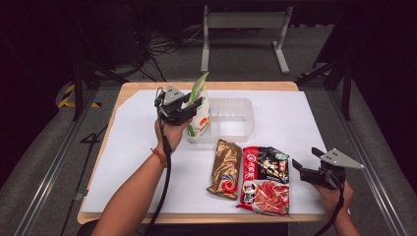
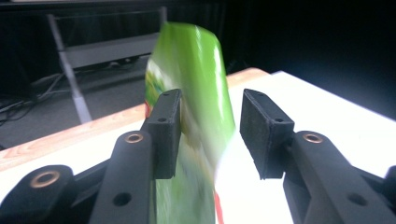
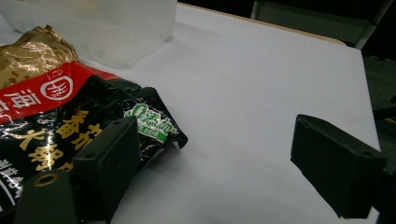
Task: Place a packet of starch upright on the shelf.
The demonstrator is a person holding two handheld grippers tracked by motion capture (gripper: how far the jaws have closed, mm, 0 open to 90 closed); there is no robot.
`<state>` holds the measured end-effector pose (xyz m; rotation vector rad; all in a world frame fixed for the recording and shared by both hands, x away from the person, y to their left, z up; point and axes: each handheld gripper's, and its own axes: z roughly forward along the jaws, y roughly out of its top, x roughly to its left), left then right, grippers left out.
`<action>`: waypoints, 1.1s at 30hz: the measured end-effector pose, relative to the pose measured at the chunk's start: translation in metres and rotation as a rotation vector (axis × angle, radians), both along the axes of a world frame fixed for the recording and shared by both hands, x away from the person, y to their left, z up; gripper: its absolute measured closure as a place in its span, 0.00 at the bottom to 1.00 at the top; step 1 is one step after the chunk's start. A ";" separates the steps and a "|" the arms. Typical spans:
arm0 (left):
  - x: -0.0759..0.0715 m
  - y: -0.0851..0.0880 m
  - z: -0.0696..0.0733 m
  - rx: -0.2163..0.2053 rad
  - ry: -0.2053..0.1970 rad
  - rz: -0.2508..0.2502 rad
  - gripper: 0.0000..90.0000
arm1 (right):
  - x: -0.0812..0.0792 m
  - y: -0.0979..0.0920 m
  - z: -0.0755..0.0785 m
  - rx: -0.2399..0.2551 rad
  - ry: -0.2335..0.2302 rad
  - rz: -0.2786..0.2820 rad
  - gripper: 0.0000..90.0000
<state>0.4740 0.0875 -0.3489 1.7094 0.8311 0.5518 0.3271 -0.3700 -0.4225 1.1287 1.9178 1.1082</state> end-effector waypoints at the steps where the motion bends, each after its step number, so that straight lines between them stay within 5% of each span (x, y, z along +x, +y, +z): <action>1: -0.003 0.003 -0.002 0.017 -0.004 -0.008 0.64 | 0.000 0.000 0.000 0.001 0.000 0.001 0.18; 11: -0.021 0.022 -0.022 0.101 0.005 -0.106 0.69 | 0.001 0.001 -0.001 -0.005 0.009 0.001 0.18; 19: -0.023 0.020 -0.044 0.241 0.051 -0.131 0.71 | 0.001 0.002 -0.002 -0.013 0.011 0.004 0.18; 25: -0.025 0.006 -0.049 0.373 0.013 -0.134 0.77 | 0.001 0.002 -0.002 -0.012 0.013 0.005 0.18; 30: -0.023 0.007 -0.049 0.369 0.023 -0.137 0.79 | 0.001 0.002 -0.003 -0.016 0.013 0.008 0.18; 33: -0.027 0.010 -0.047 0.326 0.032 -0.166 0.66 | 0.001 0.002 -0.003 -0.013 0.015 0.006 0.18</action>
